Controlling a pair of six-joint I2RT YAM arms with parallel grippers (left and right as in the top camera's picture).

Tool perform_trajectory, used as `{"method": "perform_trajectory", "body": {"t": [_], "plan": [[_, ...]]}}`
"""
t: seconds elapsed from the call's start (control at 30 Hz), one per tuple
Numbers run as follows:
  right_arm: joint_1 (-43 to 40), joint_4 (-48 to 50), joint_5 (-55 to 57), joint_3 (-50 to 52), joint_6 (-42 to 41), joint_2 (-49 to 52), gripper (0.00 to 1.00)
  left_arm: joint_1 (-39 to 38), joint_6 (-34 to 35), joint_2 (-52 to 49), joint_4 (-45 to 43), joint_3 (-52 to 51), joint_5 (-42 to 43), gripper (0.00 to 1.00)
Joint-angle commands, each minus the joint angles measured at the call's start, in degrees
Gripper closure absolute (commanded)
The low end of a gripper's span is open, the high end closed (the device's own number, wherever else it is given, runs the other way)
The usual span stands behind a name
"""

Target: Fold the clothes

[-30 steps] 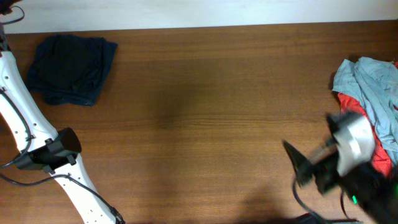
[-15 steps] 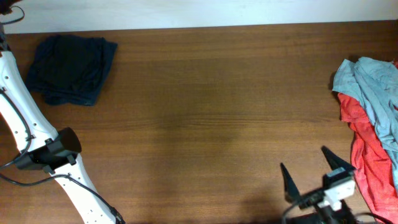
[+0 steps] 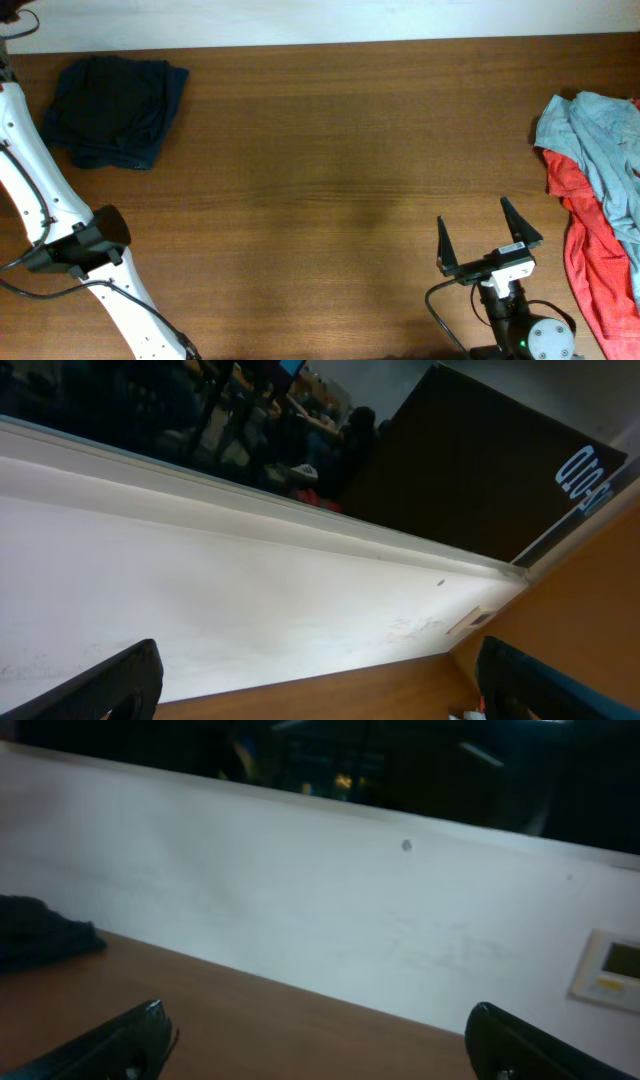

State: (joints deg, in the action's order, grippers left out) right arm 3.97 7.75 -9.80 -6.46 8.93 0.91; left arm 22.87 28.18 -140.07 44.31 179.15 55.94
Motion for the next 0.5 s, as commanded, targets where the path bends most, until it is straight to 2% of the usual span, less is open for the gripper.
{"method": "perform_trajectory", "body": {"t": [0.0,0.3,0.47], "plan": [[-1.7,1.5,-0.1,2.5,-0.4,-0.7,0.01,0.2,0.3,0.4,-0.1,0.2,0.2,0.01],[-2.6,1.5,-0.5,6.2,-2.2,-0.7,0.02,0.2,0.3,0.4,-0.1,0.2,0.2,0.01],[-2.6,-1.7,-0.5,6.1,-2.3,-0.7,0.01,0.2,0.3,0.4,-0.1,0.2,0.2,0.01]]}}
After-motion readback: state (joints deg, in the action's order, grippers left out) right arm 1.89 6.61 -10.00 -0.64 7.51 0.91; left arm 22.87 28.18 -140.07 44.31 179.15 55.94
